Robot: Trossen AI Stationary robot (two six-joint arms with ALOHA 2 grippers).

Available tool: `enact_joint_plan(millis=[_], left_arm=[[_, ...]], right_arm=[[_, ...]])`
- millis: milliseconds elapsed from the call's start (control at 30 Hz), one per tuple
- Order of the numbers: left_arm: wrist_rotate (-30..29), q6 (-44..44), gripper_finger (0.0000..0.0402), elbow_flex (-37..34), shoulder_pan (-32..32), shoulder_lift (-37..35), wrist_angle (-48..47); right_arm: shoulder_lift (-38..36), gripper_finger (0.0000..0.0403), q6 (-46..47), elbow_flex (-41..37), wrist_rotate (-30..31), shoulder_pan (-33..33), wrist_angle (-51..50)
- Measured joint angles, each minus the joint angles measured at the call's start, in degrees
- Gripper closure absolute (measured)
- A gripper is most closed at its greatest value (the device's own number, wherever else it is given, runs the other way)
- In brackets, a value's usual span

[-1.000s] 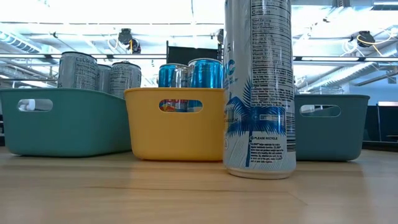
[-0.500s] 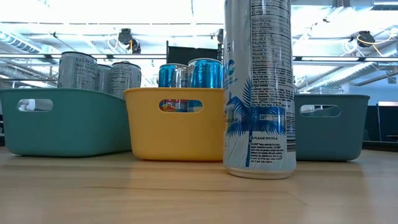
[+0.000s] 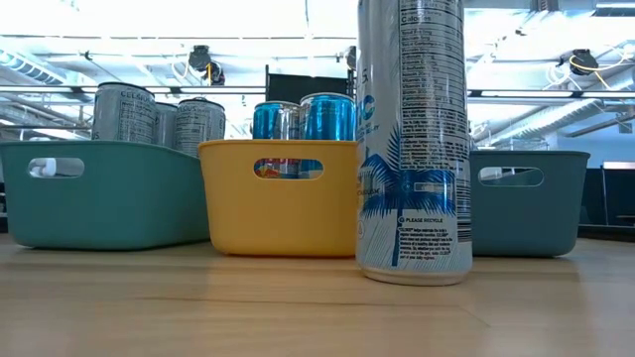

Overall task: Sort soda cans
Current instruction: Put the upper right black can into the light green bin

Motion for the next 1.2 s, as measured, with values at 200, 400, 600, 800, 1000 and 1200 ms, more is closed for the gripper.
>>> enact_joint_plan(millis=[200, 400, 600, 800, 1000, 1200], left_arm=[[0.0, 0.0, 0.0033, 0.0, 0.0, 0.0, 0.0], [-0.9, 0.1, 0.0033, 0.0, 0.0, 0.0, 0.0], [-0.9, 0.1, 0.0033, 0.0, 0.1, 0.0, 0.0], [-0.9, 0.0, 0.0033, 0.0, 0.0, 0.0, 0.0], [-0.9, 0.0, 0.0033, 0.0, 0.0, 0.0, 0.0], [-0.9, 0.0, 0.0033, 0.0, 0.0, 0.0, 0.0]], right_arm=[[0.0, 0.0085, -0.5, 0.0, -0.1, 0.0, -0.4], [0.0, 0.0085, -1.7, 0.0, -0.2, 0.0, -0.5], [0.0, 0.0085, -1.7, 0.0, -0.2, 0.0, -0.5], [0.0, 0.0085, -1.6, 0.0, -0.2, 0.0, -0.5], [0.0, 0.0085, -2.4, 0.0, -0.2, 0.0, -0.4], [0.0, 0.0085, -3.6, 0.0, -0.2, 0.0, -0.4]])
